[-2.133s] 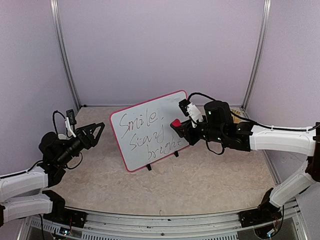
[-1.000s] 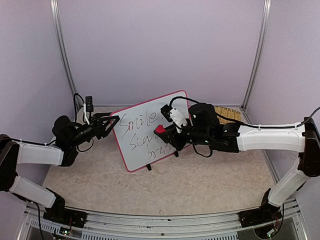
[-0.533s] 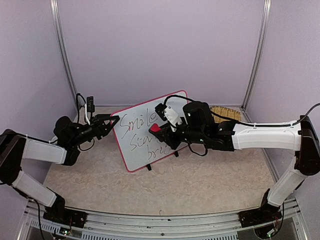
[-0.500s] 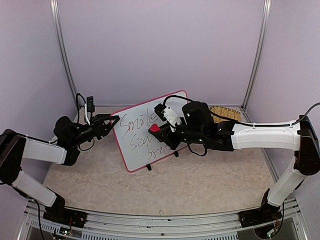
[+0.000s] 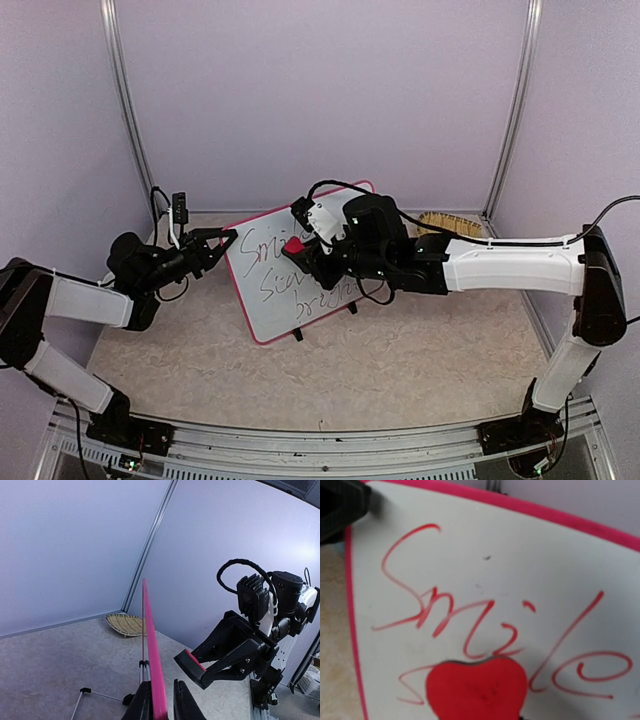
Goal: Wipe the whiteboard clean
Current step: Hold the whiteboard at the center of the board, then erase the whiteboard at the center of the board.
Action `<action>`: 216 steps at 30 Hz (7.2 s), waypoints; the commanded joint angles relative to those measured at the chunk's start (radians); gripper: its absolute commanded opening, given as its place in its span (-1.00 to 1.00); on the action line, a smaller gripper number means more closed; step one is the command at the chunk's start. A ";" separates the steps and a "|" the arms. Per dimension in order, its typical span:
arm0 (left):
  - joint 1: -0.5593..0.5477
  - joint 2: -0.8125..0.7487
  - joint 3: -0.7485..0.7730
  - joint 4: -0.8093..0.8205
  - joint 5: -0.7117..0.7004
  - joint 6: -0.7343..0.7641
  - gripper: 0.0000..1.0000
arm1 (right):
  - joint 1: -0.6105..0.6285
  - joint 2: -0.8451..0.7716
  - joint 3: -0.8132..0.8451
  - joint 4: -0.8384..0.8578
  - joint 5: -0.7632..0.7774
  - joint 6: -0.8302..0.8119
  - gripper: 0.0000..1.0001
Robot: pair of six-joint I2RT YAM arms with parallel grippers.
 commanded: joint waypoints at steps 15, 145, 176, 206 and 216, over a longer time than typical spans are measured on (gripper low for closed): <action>0.009 0.036 -0.007 0.064 -0.003 0.001 -1.00 | 0.104 0.132 0.170 0.081 0.330 -0.072 -0.45; 0.000 0.061 0.010 0.014 -0.037 0.001 -1.00 | 0.183 0.446 0.345 0.200 0.593 -0.264 -0.48; -0.002 0.054 0.010 0.012 -0.032 0.005 -1.00 | 0.097 0.396 0.414 0.223 0.554 -0.246 -0.45; -0.003 0.054 0.011 0.011 -0.037 0.007 -1.00 | 0.166 0.419 0.298 0.147 0.458 -0.178 -0.49; -0.003 0.056 0.012 0.006 -0.045 0.005 -1.00 | 0.179 0.449 0.295 0.087 0.492 -0.159 -0.52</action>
